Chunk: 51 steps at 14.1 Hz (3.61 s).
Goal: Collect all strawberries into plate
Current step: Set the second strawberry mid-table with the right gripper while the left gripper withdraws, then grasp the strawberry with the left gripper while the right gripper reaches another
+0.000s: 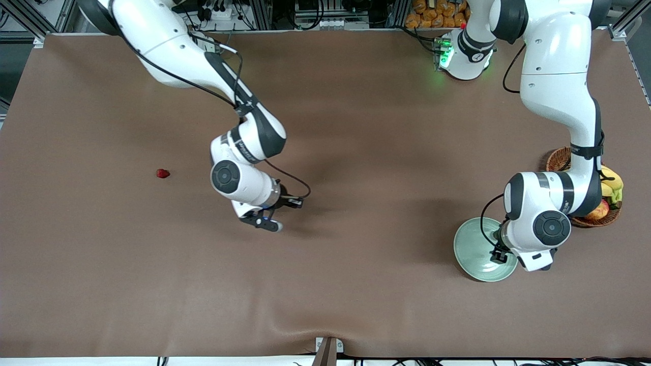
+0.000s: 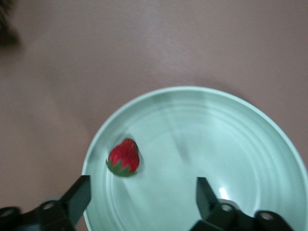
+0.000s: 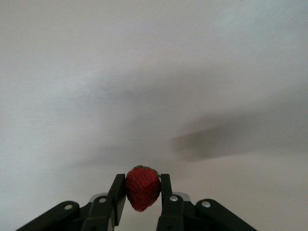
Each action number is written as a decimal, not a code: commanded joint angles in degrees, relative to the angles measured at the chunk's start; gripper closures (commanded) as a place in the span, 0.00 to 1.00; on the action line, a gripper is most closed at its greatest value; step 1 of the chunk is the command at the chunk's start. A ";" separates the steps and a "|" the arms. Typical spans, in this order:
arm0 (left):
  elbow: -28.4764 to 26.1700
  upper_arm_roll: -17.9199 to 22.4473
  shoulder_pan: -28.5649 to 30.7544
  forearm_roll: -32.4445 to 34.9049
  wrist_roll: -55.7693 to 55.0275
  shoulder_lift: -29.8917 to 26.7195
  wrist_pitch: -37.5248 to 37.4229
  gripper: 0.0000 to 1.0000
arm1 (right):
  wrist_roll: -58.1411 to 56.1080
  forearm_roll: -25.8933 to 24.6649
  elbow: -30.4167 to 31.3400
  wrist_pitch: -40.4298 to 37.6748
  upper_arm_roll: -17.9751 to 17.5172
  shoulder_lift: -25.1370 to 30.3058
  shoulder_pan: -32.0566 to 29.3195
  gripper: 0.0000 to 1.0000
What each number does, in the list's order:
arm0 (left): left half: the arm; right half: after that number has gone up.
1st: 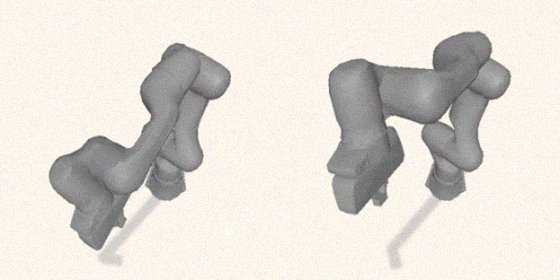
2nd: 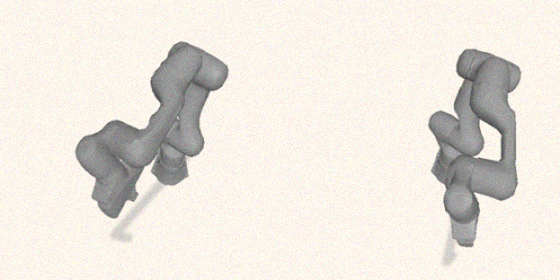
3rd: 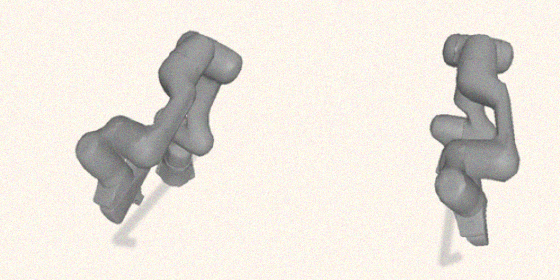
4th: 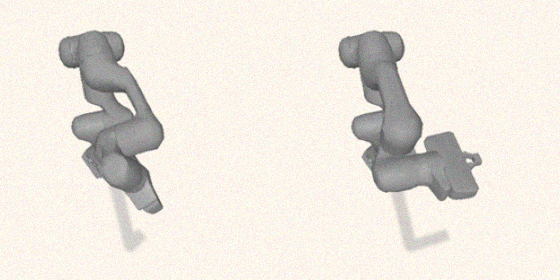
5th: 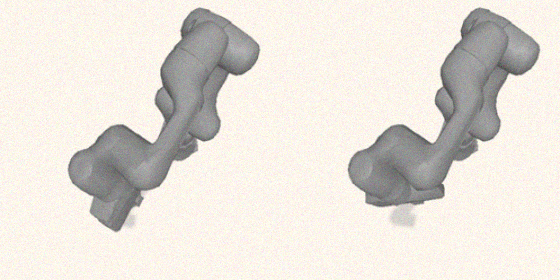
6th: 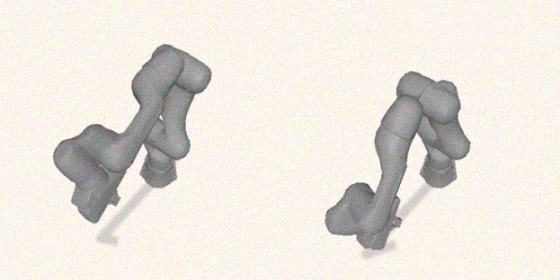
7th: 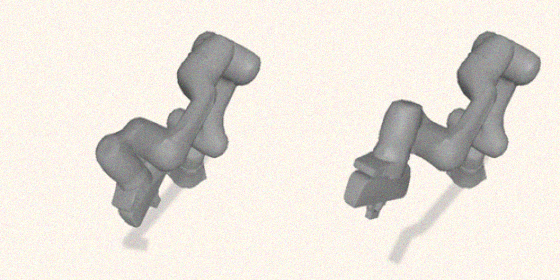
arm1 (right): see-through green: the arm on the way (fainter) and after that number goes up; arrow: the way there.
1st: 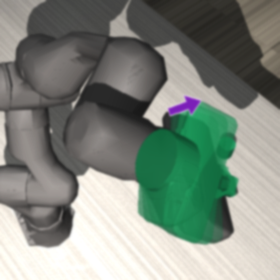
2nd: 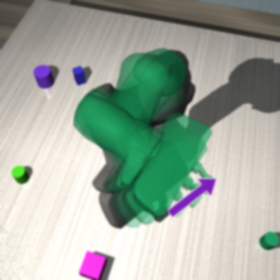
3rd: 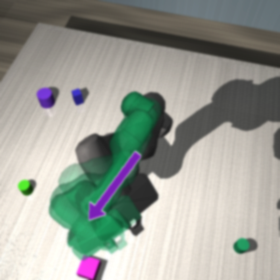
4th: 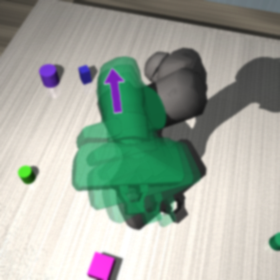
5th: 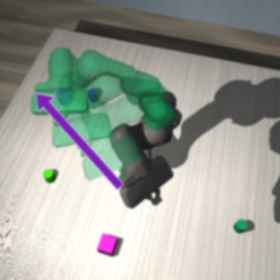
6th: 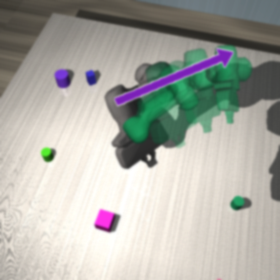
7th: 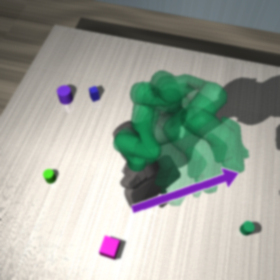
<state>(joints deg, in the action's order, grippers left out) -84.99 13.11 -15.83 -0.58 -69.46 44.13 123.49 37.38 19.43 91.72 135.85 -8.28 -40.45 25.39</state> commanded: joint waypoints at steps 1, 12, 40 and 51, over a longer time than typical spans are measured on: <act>-0.52 -0.36 -4.11 0.93 0.30 -2.46 -0.70 0.00 | 0.85 2.28 0.21 2.22 0.20 -1.20 1.93 0.85; 0.62 -10.20 -14.66 0.58 -7.17 -3.88 -2.28 0.00 | 0.33 1.75 0.47 1.10 1.07 -0.34 -0.59 0.00; 11.78 -10.12 -34.79 -0.92 -20.36 11.24 13.89 0.60 | -48.19 -21.01 24.64 -15.18 8.98 14.80 -28.29 0.00; 11.34 -5.56 -30.07 -0.39 -20.89 5.72 6.87 1.00 | -53.10 -21.45 27.02 -14.56 11.09 12.60 -28.73 0.00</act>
<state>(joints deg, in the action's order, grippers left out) -73.30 5.89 -49.39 -1.13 -90.42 53.34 134.26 -13.58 -0.44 117.83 120.34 2.63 -27.98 -2.30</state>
